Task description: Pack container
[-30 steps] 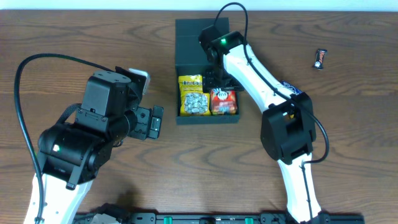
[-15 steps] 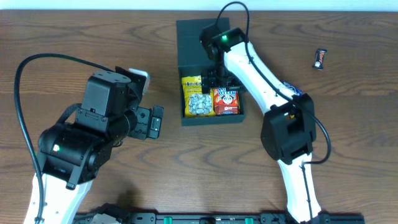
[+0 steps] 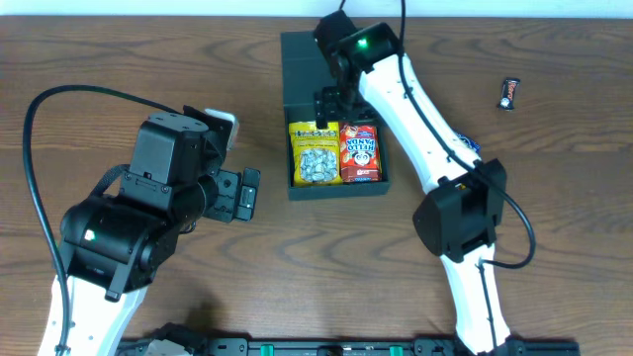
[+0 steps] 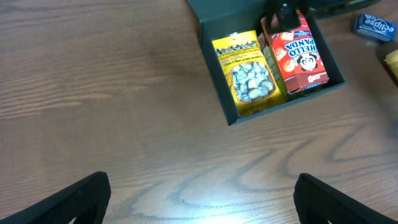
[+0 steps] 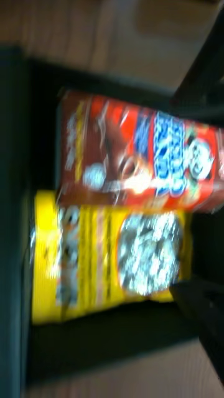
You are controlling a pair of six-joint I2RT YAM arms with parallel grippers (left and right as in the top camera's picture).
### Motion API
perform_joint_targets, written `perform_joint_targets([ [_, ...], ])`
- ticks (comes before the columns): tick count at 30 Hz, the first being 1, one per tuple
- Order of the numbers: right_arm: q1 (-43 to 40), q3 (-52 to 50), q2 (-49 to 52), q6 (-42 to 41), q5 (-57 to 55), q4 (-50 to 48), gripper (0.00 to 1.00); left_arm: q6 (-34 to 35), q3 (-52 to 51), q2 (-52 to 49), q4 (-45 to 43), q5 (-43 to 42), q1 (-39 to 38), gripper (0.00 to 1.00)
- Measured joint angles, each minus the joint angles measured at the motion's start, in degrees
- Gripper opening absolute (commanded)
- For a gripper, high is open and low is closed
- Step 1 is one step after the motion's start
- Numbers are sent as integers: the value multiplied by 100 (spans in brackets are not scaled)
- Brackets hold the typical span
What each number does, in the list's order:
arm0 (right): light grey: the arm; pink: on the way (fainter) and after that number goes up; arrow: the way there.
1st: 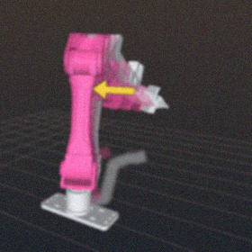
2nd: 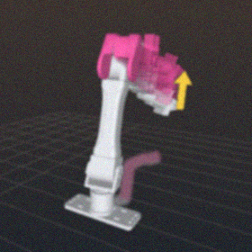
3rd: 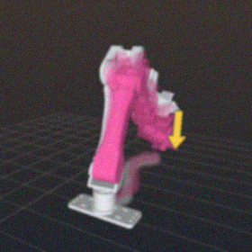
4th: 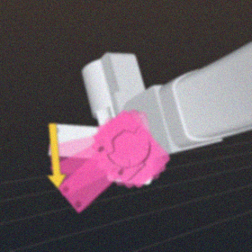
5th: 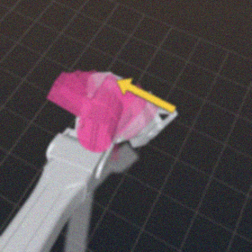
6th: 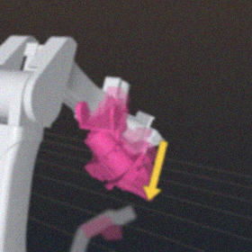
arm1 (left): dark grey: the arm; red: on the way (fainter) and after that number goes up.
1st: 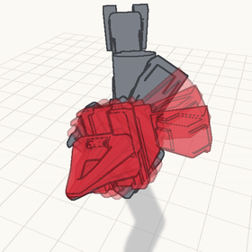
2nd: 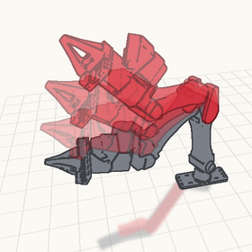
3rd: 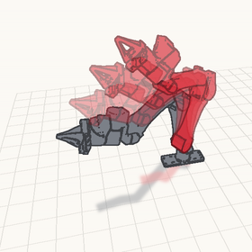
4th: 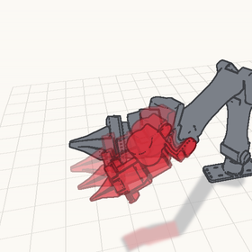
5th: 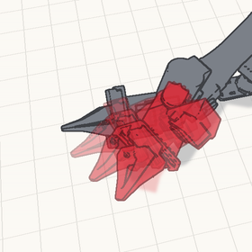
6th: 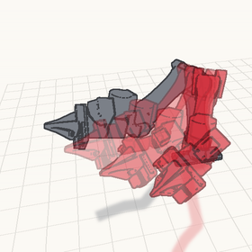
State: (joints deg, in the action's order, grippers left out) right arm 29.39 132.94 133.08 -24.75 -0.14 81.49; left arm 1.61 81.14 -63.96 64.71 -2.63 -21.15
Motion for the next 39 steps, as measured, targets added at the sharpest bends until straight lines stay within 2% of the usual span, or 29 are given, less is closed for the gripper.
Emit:
perform_joint_targets([
  [2,114,-31,0,90,127,-214,72,-2,0,0,0,0,0,95],
  [8,415,-363,0,179,317,-562,72,0,0,0,0,0,0,95],
  [17,448,-1362,0,201,334,-929,69,-2,0,0,0,0,0,95],
  [32,450,-1379,0,297,44,-826,75,-2,0,0,0,0,0,95],
  [39,428,-1145,0,417,452,-498,79,-2,0,0,0,0,-2,95],
])
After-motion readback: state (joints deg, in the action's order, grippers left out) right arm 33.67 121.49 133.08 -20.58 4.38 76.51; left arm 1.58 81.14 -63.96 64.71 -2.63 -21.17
